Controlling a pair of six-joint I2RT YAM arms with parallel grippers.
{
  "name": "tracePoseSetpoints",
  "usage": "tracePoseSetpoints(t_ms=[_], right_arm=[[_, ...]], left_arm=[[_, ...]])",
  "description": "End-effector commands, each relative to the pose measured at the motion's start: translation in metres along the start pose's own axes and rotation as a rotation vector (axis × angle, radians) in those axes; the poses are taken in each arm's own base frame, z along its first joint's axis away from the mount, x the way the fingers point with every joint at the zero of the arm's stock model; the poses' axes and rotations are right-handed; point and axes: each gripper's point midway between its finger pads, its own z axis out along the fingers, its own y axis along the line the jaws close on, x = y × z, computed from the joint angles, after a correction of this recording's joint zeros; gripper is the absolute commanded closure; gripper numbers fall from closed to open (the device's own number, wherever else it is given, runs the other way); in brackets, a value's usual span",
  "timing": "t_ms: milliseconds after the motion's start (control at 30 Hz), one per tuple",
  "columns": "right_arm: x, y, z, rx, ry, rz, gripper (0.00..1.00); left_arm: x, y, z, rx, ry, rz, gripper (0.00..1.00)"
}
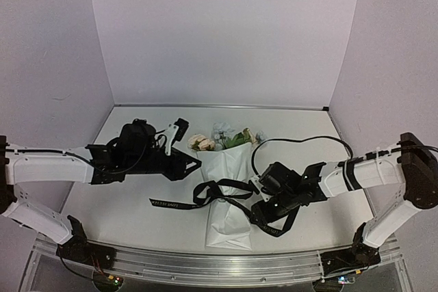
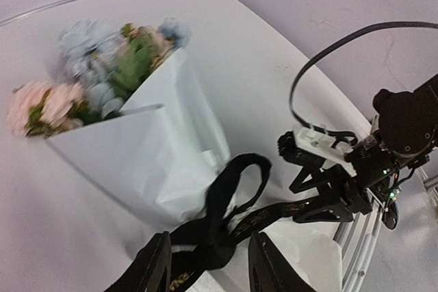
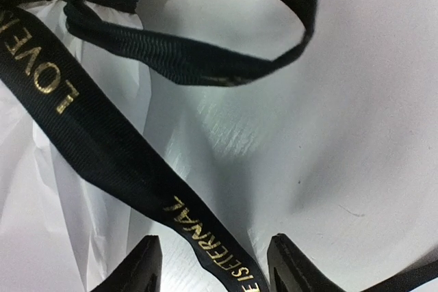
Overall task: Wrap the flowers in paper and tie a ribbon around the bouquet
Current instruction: Cross the half-tied ribbon over the folded bouquet.
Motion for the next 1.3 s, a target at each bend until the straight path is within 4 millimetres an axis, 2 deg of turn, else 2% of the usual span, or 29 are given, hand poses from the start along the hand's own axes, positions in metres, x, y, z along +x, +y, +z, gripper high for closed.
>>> tracePoseSetpoints(t_ms=[0,67,200,233,300,533,867,1133,1267], right_arm=[[-0.009,-0.005,-0.020,0.014,-0.106,0.009,0.40],[-0.007,-0.019,-0.028,0.069,-0.145,0.012,0.40],[0.007,-0.049,-0.036,0.156,-0.179,0.051,0.43],[0.011,-0.052,-0.036,0.159,-0.176,0.058,0.43],[0.015,-0.056,-0.037,0.162,-0.180,0.066,0.44],[0.026,-0.065,-0.037,0.169,-0.177,0.087,0.47],[0.029,-0.063,-0.035,0.155,-0.160,0.075,0.48],[0.027,-0.059,-0.034,0.142,-0.147,0.065,0.48],[0.025,-0.050,-0.032,0.111,-0.130,0.053,0.49]], left_arm=[[0.002,-0.034,0.032,0.036,0.133,0.160,0.60],[0.007,-0.046,0.050,0.066,0.188,0.181,0.60],[0.031,-0.062,0.085,0.081,0.313,0.236,0.60],[0.034,-0.072,0.090,0.094,0.328,0.256,0.60],[0.050,-0.076,0.104,0.091,0.387,0.281,0.60],[0.075,-0.078,0.131,0.082,0.483,0.317,0.59],[0.079,-0.071,0.150,0.033,0.494,0.372,0.59],[0.087,-0.070,0.154,0.042,0.526,0.388,0.61],[0.091,-0.070,0.155,0.048,0.541,0.391,0.73]])
